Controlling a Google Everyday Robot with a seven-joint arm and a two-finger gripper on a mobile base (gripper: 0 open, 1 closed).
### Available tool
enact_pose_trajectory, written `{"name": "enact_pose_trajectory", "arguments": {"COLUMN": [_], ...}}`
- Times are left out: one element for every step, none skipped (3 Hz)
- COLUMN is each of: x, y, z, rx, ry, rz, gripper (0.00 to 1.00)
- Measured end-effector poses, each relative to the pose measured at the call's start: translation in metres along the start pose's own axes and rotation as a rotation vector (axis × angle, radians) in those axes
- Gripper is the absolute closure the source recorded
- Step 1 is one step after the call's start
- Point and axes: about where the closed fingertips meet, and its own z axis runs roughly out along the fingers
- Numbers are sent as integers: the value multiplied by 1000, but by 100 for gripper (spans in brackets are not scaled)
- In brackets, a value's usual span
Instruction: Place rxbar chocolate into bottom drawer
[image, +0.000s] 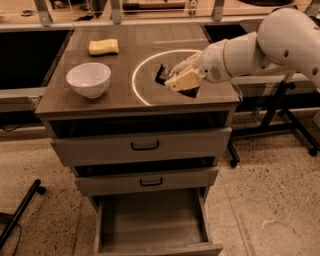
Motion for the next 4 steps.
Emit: {"name": "enact_pose_trajectory", "arguments": {"x": [35,60,101,101], "y": [40,68,103,103], "z": [-6,-12,-5,-5], "rx": [0,15,2,2], "ry": [12,8,-40,-40], "rz": [33,72,215,215], "gripper": [100,100,100,100]}}
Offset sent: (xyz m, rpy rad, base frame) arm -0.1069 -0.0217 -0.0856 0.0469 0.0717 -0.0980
